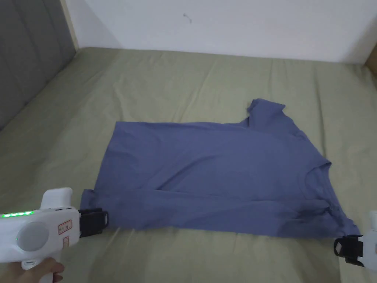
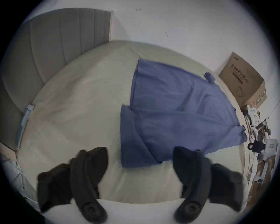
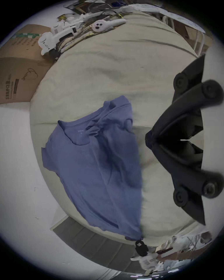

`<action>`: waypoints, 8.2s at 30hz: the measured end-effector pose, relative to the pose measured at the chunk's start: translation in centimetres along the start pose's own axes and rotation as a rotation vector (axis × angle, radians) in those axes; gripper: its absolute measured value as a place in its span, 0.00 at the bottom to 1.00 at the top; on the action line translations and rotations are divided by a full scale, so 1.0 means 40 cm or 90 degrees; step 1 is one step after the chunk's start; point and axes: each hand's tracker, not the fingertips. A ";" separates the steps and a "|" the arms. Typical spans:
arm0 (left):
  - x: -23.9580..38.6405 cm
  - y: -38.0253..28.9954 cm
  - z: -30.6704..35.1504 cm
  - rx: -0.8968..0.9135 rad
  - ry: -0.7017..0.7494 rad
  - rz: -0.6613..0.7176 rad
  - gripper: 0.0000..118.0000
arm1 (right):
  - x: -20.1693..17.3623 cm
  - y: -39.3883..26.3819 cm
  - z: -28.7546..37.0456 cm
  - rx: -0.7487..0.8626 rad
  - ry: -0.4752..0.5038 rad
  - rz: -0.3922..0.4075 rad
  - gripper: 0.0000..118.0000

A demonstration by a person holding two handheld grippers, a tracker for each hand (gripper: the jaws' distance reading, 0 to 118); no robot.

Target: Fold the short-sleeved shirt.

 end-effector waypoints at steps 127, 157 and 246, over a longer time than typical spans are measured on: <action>0.121 0.546 -0.417 -0.031 -0.030 0.038 0.83 | 0.017 0.620 -0.339 -0.005 -0.029 0.076 0.00; 0.082 0.257 0.232 0.048 -0.014 -0.144 0.01 | 0.067 0.196 0.232 0.095 0.040 0.094 0.00; -0.358 -0.080 0.093 -0.074 -0.307 0.305 0.06 | -0.444 -0.125 0.201 0.379 -0.023 0.067 0.01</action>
